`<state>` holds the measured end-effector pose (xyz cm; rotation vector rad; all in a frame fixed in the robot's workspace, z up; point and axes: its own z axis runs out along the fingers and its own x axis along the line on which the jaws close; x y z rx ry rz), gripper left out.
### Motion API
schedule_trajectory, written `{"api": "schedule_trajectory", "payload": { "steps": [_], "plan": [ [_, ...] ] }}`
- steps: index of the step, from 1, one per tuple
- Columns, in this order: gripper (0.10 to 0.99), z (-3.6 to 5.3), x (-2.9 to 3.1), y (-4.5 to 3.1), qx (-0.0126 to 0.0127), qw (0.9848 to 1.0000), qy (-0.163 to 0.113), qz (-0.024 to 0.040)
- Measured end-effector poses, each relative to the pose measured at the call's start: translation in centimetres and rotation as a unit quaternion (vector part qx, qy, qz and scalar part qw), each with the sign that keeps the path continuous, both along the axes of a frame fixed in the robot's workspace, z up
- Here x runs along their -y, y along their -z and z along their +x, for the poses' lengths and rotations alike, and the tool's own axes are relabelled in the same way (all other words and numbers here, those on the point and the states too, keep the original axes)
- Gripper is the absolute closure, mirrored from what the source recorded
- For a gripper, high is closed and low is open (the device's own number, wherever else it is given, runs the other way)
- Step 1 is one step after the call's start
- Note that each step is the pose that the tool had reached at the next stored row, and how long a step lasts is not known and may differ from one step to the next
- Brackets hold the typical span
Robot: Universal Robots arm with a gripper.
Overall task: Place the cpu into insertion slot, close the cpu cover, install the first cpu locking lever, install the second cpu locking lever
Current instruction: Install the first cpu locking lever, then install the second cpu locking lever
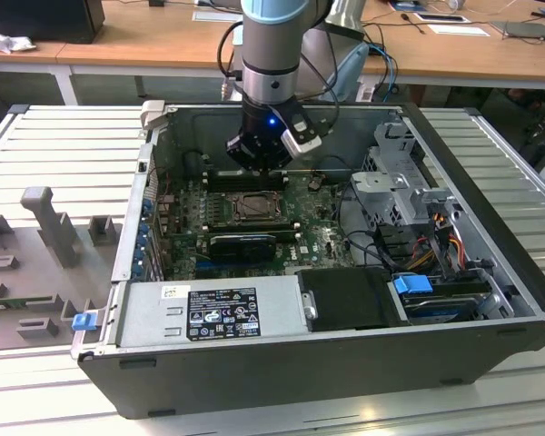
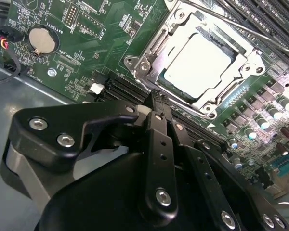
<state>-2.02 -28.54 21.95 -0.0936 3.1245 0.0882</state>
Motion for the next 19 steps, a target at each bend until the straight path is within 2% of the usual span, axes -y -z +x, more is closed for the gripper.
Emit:
{"api": "schedule_trajectory", "payload": {
  "steps": [7, 8, 10, 12, 15, 19],
  "plan": [
    [0.98, 0.0, 0.28, -0.06, -0.0001, 1.0, 0.0, -0.0002],
    [0.98, 0.0, 0.28, -0.29, 0.0, 1.0, 0.0, -0.0001],
    [0.98, 0.01, 0.28, -1.45, 0.0, 1.0, 0.0, 0.0],
    [0.98, 0.01, 0.28, -2.01, 0.0, 1.0, 0.0, 0.0],
    [0.98, 0.01, 0.49, -2.08, 0.0, 1.0, 0.0, -0.0002],
    [0.98, 0.01, 1.08, -2.07, 0.0, 1.0, 0.0, -0.0001]
  ]
}}
